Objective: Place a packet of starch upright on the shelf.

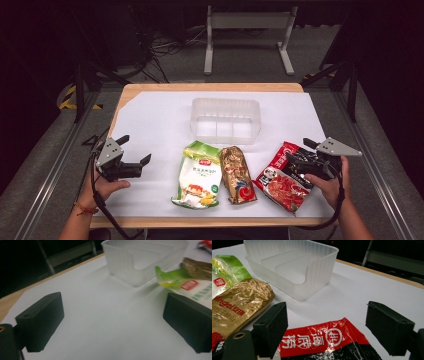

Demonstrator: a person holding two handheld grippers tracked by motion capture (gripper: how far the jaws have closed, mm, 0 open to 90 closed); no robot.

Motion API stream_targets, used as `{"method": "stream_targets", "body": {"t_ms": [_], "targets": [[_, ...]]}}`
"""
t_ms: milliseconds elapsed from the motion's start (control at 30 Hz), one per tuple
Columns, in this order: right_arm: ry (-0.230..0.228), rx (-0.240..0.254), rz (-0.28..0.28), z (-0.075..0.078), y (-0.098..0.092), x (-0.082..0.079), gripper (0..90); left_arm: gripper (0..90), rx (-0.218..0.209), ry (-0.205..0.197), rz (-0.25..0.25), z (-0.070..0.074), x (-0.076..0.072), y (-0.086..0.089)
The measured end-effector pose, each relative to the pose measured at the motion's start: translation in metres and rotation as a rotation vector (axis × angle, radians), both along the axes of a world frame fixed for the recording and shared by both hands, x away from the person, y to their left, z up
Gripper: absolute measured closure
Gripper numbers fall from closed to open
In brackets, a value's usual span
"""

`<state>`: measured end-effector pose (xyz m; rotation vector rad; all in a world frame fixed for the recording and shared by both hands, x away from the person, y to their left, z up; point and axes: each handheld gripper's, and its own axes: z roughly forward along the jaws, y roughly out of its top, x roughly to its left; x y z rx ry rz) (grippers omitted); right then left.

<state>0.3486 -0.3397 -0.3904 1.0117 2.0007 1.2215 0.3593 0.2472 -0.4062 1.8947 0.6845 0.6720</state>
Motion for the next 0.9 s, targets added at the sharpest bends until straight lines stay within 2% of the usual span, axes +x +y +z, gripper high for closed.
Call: {"method": "stream_targets", "body": {"t_ms": [33,67,133,167,200,267,300,333,400,467,600,667,733,833,900], "targets": [[-0.001,0.002,0.007,-0.001,0.001,0.0,18.3,2.5,0.002,-0.003,-0.004,0.0,0.0,0.0],[0.001,-0.003,0.005,-0.001,0.001,0.0,18.3,3.2,0.0,0.029,-0.007,-0.001,0.001,-0.001],[0.002,-0.006,0.01,-0.001,0.002,0.0,18.3,3.7,0.011,0.066,-0.013,-0.004,0.002,-0.003],[0.004,-0.012,0.009,-0.001,0.003,0.001,18.3,4.7,0.007,0.102,-0.025,-0.006,0.003,-0.004],[0.008,-0.024,0.008,-0.002,0.005,0.001,18.2,5.0,0.007,0.102,-0.025,-0.006,0.003,-0.004],[0.008,-0.027,0.013,-0.002,0.007,0.001,18.2,5.2,0.003,0.136,-0.038,-0.009,0.005,-0.006],[0.011,-0.029,0.017,-0.003,0.008,0.001,18.3,5.7,-0.002,0.159,-0.051,-0.01,0.008,-0.007],[0.013,-0.038,0.019,-0.003,0.009,0.001,18.2,5.6,-0.019,0.201,-0.069,-0.013,0.011,-0.009],[0.018,-0.045,0.023,-0.005,0.011,0.0,18.2,5.3,-0.011,0.252,-0.093,-0.016,0.016,-0.012],[0.026,-0.057,0.026,-0.006,0.013,-0.002,18.2,5.3,-0.033,0.311,-0.124,-0.021,0.02,-0.015],[0.039,-0.067,0.032,-0.01,0.015,-0.003,18.3,7.8,-0.024,0.417,-0.182,-0.029,0.029,-0.027],[0.043,-0.068,0.033,-0.01,0.016,-0.004,18.3,8.4,0.008,0.419,-0.173,-0.03,0.031,-0.032],[0.043,-0.067,0.038,-0.01,0.018,-0.004,18.3,9.1,0.002,0.418,-0.188,-0.031,0.033,-0.036],[0.041,-0.072,0.05,-0.01,0.021,-0.005,18.3,8.3,0.033,0.42,-0.206,-0.032,0.034,-0.044],[0.041,-0.075,0.056,-0.01,0.022,-0.005,18.3,8.1,0.068,0.394,-0.211,-0.031,0.035,-0.048]]}}
